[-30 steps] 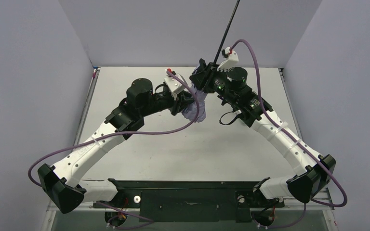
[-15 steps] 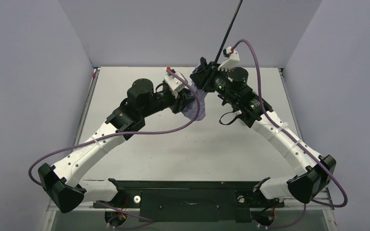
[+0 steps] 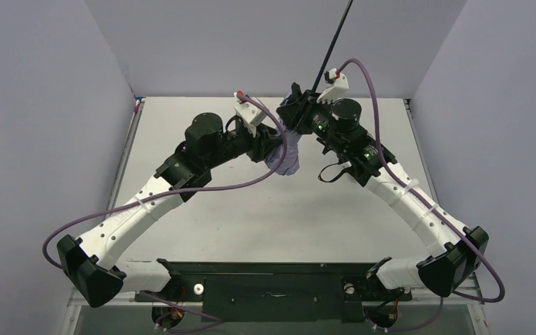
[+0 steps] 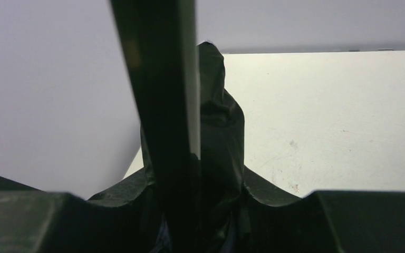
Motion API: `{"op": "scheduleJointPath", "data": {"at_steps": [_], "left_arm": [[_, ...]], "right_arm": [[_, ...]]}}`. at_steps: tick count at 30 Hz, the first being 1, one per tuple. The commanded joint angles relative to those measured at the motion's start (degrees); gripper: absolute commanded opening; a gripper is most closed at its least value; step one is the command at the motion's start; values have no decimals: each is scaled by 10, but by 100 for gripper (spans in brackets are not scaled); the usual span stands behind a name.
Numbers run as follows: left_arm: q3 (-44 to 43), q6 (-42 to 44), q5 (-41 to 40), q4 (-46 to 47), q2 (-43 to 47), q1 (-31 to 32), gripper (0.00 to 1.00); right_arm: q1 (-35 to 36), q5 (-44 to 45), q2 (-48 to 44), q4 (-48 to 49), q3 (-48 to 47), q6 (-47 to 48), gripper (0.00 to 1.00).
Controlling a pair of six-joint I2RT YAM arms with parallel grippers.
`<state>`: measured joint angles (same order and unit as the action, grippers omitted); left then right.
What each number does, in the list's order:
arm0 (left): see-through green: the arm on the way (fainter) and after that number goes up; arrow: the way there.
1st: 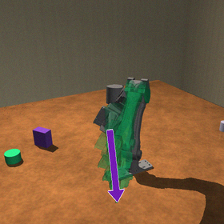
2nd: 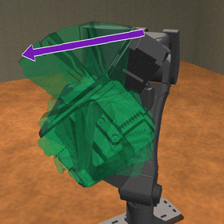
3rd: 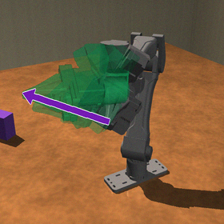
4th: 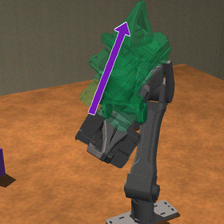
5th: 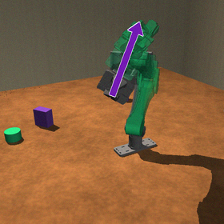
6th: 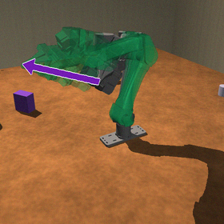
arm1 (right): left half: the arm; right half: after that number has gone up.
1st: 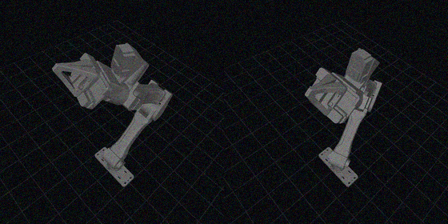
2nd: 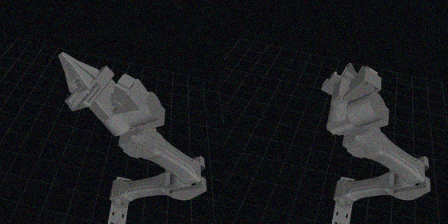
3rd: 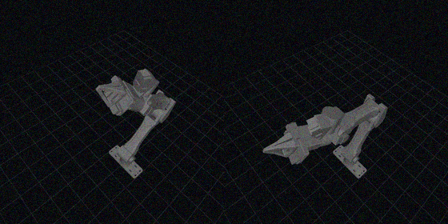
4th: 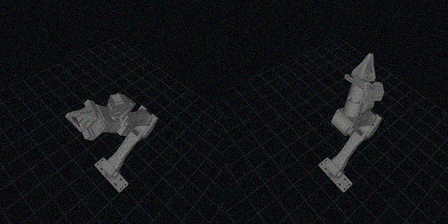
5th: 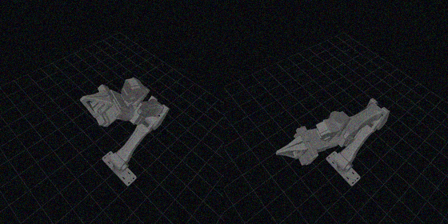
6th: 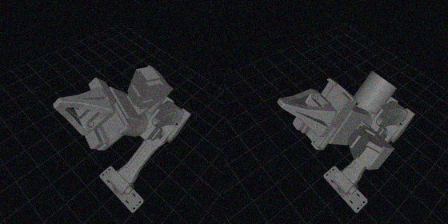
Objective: Open the umbrella
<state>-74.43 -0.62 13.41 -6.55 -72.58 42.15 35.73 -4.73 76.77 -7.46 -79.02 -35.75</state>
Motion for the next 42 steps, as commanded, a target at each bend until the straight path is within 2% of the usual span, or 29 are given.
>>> {"op": "scheduleJointPath", "data": {"at_steps": [1,8,16,24,29,35,42], "left_arm": [[-36,-44,-45,67,-13,-9,34],[-32,-85,-34,72,-17,-13,41],[-28,-183,34,101,-22,-59,48],[-27,-217,61,116,-26,-68,57],[-32,-229,59,122,-34,-70,58],[-22,-293,104,159,-38,-88,66],[-6,-295,126,174,-26,-103,66]], "right_arm": [[26,-45,-36,42,-3,-8,0],[28,-51,-36,47,-3,-8,0],[29,-57,-41,53,6,-8,0],[29,-59,-41,60,9,-10,0],[29,-59,-40,61,9,-10,0],[29,-60,-43,63,14,-8,0],[17,-54,-46,58,21,-10,0]]}}
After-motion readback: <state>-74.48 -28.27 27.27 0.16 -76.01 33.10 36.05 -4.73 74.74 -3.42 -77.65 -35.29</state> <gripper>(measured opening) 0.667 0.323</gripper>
